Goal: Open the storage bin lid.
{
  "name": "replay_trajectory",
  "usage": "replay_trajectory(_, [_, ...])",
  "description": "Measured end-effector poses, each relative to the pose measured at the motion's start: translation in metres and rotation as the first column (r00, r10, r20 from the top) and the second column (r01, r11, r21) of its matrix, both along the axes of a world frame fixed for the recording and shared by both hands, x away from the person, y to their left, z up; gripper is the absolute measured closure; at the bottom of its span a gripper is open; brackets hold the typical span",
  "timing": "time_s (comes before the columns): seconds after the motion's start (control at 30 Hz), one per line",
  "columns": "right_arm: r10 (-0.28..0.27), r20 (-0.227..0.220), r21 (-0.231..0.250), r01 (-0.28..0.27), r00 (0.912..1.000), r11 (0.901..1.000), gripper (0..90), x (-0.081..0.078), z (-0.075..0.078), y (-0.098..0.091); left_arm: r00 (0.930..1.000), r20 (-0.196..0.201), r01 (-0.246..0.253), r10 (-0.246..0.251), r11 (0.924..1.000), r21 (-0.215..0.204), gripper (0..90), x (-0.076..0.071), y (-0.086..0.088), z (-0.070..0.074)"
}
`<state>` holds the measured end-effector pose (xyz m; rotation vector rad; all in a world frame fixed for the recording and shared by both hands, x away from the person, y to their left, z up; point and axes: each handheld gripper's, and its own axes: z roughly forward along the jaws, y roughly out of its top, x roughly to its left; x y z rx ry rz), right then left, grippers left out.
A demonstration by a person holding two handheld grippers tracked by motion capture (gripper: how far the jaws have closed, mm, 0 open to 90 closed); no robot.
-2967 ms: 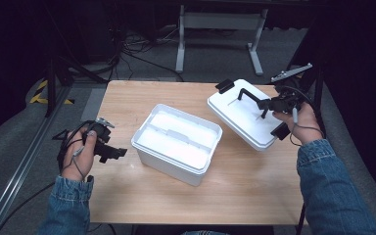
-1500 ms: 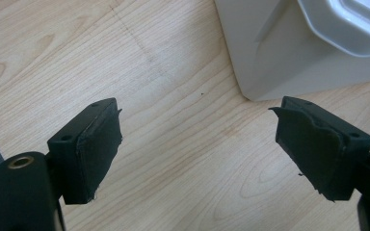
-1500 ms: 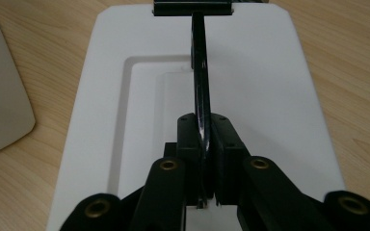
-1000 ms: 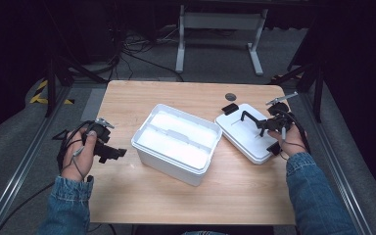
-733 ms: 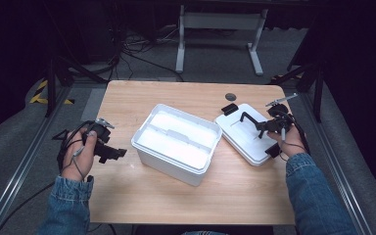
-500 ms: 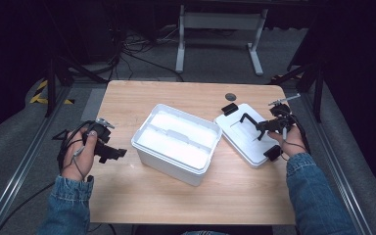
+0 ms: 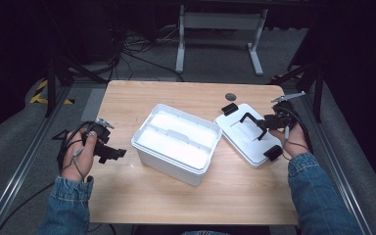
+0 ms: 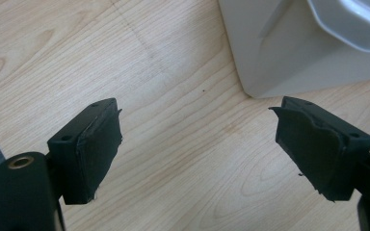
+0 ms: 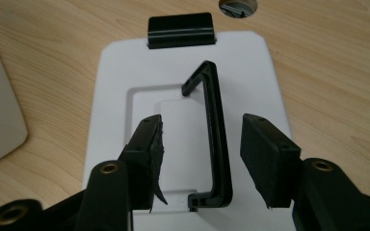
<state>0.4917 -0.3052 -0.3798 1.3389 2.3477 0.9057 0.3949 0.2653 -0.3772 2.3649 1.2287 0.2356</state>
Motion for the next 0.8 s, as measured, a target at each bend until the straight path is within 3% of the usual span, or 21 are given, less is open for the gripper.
replay_trajectory(0.2, [0.054,0.049,0.022,-0.055,0.9974,0.9982,50.1,-0.012,0.016,0.007,0.9998,-0.012,-0.013,0.013,0.9999,0.003,17.0,-0.011,0.004,-0.001])
replay_trajectory(0.4, [0.099,0.063,0.047,-0.102,0.9931,0.9936,50.2,-0.030,0.031,0.013,0.9999,-0.009,-0.013,0.014,0.9999,0.007,17.0,-0.018,0.007,-0.001])
replay_trajectory(0.7, [0.178,0.059,0.070,-0.182,0.9823,0.9809,49.9,-0.057,0.043,0.026,0.9998,-0.013,-0.018,0.018,0.9998,0.003,16.9,-0.021,0.006,0.000])
replay_trajectory(0.8, [0.218,0.066,0.082,-0.223,0.9736,0.9713,50.0,-0.070,0.044,0.031,0.9998,-0.014,-0.013,0.013,0.9999,0.005,16.9,-0.020,0.004,0.000])
